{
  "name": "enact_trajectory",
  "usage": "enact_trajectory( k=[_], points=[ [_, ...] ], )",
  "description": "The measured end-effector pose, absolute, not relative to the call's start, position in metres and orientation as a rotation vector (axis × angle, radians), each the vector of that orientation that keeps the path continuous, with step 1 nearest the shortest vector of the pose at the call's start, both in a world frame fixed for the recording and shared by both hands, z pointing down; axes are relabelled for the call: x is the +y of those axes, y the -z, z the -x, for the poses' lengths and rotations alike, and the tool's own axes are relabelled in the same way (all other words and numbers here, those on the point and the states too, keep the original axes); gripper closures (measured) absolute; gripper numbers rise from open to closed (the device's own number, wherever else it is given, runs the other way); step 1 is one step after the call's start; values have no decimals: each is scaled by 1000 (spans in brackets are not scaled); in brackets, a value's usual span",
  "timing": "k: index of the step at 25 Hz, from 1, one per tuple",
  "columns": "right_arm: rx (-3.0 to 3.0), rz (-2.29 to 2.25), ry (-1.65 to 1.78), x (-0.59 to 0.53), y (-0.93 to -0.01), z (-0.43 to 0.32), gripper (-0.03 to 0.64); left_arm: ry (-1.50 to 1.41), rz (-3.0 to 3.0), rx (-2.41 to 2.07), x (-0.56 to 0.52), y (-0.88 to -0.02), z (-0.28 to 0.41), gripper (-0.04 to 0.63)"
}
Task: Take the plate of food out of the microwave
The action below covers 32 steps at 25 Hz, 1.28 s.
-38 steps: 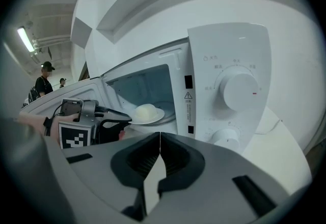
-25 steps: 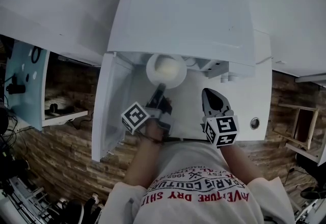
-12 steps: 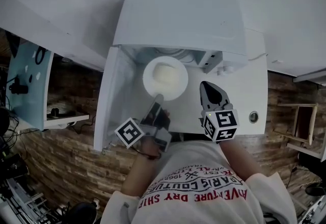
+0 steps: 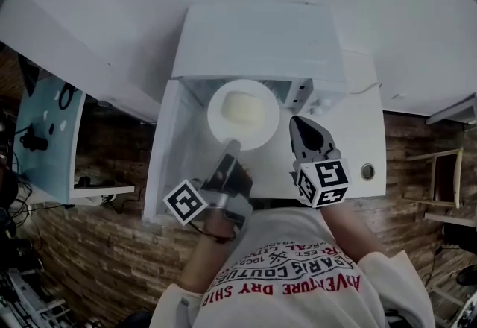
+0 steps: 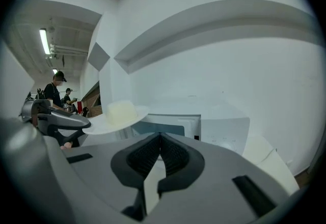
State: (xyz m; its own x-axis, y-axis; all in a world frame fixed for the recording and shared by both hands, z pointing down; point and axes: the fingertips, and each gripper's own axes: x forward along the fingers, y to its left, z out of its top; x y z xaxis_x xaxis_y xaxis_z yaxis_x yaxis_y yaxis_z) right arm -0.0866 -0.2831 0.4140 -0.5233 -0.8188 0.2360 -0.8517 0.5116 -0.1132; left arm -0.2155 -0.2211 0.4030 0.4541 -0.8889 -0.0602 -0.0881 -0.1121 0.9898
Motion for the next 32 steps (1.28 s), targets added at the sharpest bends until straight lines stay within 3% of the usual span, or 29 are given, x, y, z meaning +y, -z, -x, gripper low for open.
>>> enact_trajectory(
  k=[32],
  points=[
    [-2672,-1467,-136,-277,-366,78,604,863,-1601,-887,-231,-372,207,577]
  ],
)
